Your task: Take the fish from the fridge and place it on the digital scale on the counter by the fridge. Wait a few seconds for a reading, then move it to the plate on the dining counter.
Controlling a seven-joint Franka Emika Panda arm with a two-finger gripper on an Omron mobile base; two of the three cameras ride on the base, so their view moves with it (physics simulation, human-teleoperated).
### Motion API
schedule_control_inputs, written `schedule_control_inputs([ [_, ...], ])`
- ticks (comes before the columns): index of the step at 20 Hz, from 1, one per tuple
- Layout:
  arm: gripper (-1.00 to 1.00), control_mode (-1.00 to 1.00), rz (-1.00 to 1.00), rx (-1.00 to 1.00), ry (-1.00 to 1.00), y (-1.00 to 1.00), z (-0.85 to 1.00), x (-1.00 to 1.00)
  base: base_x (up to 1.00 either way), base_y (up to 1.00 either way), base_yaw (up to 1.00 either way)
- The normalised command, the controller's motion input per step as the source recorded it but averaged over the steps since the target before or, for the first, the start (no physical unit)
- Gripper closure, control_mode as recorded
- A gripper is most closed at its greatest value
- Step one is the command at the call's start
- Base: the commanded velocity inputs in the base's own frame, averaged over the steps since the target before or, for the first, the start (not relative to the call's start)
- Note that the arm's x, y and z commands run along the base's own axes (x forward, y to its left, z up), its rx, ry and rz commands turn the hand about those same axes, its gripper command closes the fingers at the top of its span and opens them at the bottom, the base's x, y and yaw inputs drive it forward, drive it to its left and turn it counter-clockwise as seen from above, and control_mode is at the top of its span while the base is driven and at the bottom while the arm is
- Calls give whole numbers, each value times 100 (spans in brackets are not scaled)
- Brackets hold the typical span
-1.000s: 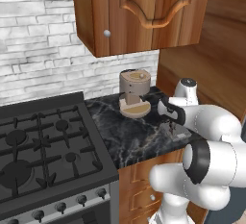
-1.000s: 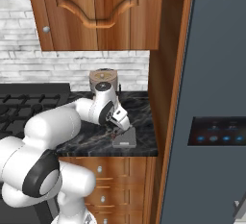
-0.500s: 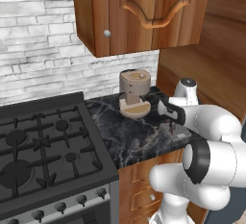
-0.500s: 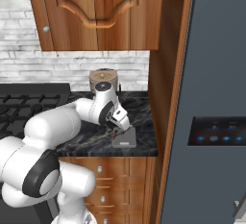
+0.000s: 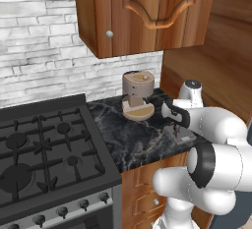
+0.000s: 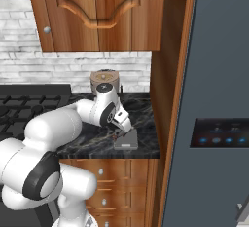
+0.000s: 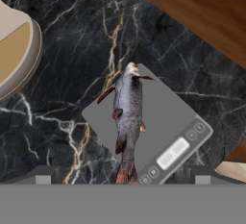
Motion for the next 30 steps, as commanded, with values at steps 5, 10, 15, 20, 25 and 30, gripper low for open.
schedule_control_inputs([
  [5, -100, -100, 0, 0, 0, 0, 0, 0, 0, 0, 0],
  [10, -100, -100, 0, 0, 0, 0, 0, 0, 0, 0, 0],
  [15, -100, -100, 0, 0, 0, 0, 0, 0, 0, 0, 0],
  [20, -100, -100, 0, 0, 0, 0, 0, 0, 0, 0, 0],
  [25, -100, -100, 0, 0, 0, 0, 0, 0, 0, 0, 0],
  [30, -100, -100, -2, 0, 0, -17, -3, 0, 0, 0, 0],
])
